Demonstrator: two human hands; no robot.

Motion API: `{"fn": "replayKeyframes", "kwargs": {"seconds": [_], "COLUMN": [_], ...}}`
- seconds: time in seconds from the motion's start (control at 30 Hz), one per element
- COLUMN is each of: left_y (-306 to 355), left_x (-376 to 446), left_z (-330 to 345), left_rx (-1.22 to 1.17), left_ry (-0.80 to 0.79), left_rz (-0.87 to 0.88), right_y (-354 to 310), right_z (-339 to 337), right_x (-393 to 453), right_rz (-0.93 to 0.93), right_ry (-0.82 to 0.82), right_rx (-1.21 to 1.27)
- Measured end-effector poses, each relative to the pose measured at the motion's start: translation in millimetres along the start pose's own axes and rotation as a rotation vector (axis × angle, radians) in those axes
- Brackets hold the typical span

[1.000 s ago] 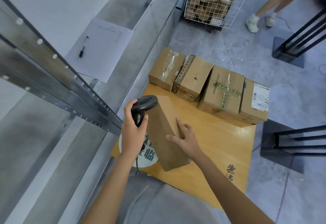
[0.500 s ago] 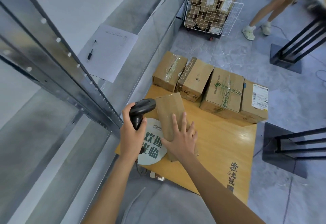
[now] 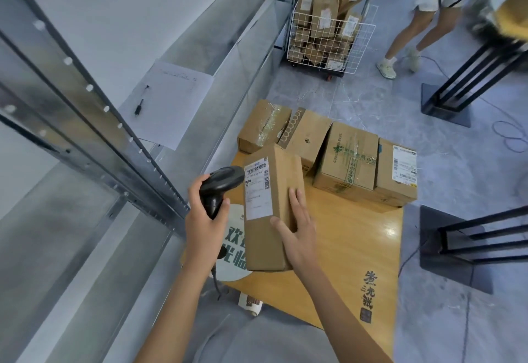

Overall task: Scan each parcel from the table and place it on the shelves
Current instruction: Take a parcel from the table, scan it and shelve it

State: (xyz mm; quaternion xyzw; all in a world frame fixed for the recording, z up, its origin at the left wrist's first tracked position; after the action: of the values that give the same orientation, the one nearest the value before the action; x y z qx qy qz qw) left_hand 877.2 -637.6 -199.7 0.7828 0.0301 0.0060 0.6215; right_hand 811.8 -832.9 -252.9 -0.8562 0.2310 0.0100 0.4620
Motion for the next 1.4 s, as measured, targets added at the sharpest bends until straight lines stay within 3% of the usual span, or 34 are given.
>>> {"fn": "replayKeyframes", "kwargs": {"seconds": [0.13,0.63,1.4], "left_y": [12.0,74.7,84.0], "left_x": [8.4,25.8,31.6], "left_z": [5.2,18.8,27.3], "left_rx": [-0.055,-0.148,-0.158], "left_ry": [-0.02,-0.132,-0.148], "left_rz": [0.043,0.197,0.218], "right_y": [-24.3,-71.3,-66.5], "right_z": [-18.5,-78.3,-63.6], "right_x": [-10.9,-18.8,-13.6], "right_rz": [-0.032,-0.185,-0.209], "right_ry": [0.097,0.339,0.318], "right_rx": [0.122,0.207,0.138]}}
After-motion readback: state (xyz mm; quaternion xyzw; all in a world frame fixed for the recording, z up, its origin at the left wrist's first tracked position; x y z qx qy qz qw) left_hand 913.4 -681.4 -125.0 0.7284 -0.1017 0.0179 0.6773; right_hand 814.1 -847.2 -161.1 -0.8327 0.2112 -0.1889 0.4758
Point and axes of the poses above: each hand's wrist, its own x-axis towards the middle knuckle, its own z-axis out of the palm, y = z × x, the point moved 5 cm from there along x, towards the middle knuckle, and after that the axes turned 3 degrees about -x, right-handed, at the moved point
